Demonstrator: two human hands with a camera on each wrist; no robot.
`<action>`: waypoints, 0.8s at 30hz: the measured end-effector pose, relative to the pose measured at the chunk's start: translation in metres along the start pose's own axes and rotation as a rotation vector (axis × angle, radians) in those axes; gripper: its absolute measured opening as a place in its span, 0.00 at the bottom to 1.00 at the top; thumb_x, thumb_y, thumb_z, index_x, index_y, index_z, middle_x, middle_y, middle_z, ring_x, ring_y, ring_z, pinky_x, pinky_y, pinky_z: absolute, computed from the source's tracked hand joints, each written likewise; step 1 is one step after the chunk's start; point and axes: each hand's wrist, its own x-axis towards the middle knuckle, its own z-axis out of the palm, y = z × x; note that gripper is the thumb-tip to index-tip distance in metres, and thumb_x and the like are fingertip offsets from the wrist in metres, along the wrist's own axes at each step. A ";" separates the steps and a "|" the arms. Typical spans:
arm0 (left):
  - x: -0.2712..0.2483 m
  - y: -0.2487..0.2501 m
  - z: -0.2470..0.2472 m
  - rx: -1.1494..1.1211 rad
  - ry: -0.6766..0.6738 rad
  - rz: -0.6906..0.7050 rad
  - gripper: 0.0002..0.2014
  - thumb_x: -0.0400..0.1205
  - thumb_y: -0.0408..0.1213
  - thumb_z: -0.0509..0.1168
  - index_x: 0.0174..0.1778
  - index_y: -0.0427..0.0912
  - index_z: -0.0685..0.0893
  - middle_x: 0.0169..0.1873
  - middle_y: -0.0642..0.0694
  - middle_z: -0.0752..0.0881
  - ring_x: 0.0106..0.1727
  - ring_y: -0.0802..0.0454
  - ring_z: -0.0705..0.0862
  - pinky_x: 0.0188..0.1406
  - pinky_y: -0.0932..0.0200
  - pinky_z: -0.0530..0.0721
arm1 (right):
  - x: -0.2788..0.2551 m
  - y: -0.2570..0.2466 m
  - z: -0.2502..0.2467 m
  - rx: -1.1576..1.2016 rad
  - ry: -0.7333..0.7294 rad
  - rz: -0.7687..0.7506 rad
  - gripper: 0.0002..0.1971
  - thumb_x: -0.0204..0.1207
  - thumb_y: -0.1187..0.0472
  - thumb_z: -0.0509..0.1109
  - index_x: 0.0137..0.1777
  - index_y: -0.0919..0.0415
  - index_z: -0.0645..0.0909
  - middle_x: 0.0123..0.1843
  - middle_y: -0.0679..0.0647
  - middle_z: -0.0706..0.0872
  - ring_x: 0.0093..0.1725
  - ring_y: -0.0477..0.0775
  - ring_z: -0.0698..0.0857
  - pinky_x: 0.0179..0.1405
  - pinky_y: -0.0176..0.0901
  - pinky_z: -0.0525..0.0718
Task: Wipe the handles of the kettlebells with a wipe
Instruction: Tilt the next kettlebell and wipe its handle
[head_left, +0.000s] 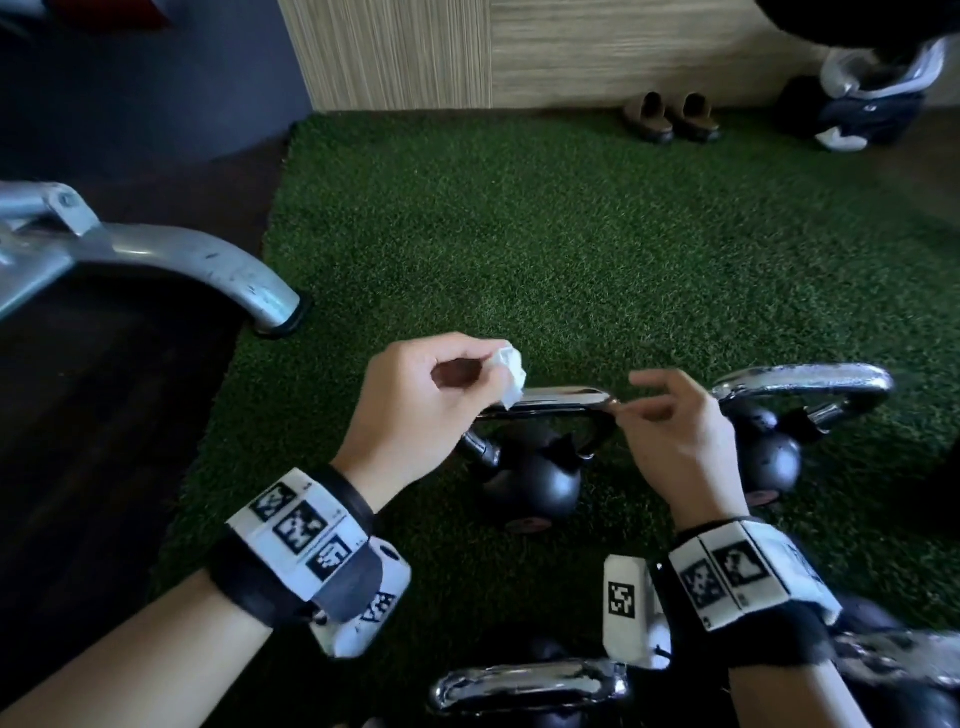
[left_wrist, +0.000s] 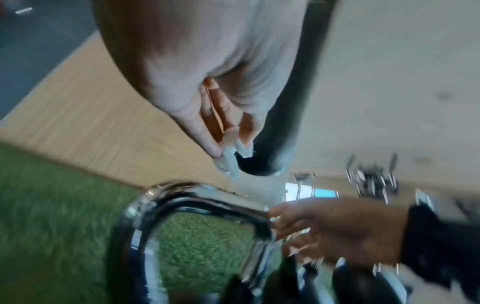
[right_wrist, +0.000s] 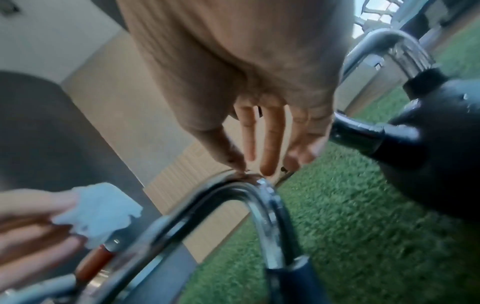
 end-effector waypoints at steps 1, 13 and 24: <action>0.002 -0.001 0.001 0.113 0.001 0.094 0.05 0.80 0.31 0.76 0.50 0.42 0.96 0.47 0.56 0.95 0.51 0.64 0.93 0.54 0.66 0.90 | 0.005 0.009 0.001 -0.106 -0.039 0.039 0.14 0.73 0.61 0.78 0.58 0.49 0.87 0.43 0.45 0.91 0.43 0.49 0.89 0.42 0.39 0.78; 0.002 -0.024 0.009 0.371 -0.154 0.211 0.06 0.85 0.39 0.72 0.49 0.46 0.95 0.45 0.53 0.95 0.44 0.54 0.93 0.47 0.50 0.91 | 0.013 0.072 0.055 0.052 -0.316 0.150 0.15 0.58 0.50 0.91 0.40 0.43 0.88 0.38 0.44 0.94 0.43 0.45 0.92 0.44 0.41 0.84; -0.027 -0.080 -0.020 0.065 0.031 -0.032 0.14 0.81 0.32 0.77 0.63 0.40 0.92 0.58 0.52 0.93 0.60 0.60 0.91 0.63 0.56 0.90 | 0.008 0.077 0.058 0.157 -0.336 0.069 0.18 0.62 0.53 0.90 0.50 0.37 0.91 0.47 0.40 0.94 0.53 0.43 0.92 0.63 0.55 0.90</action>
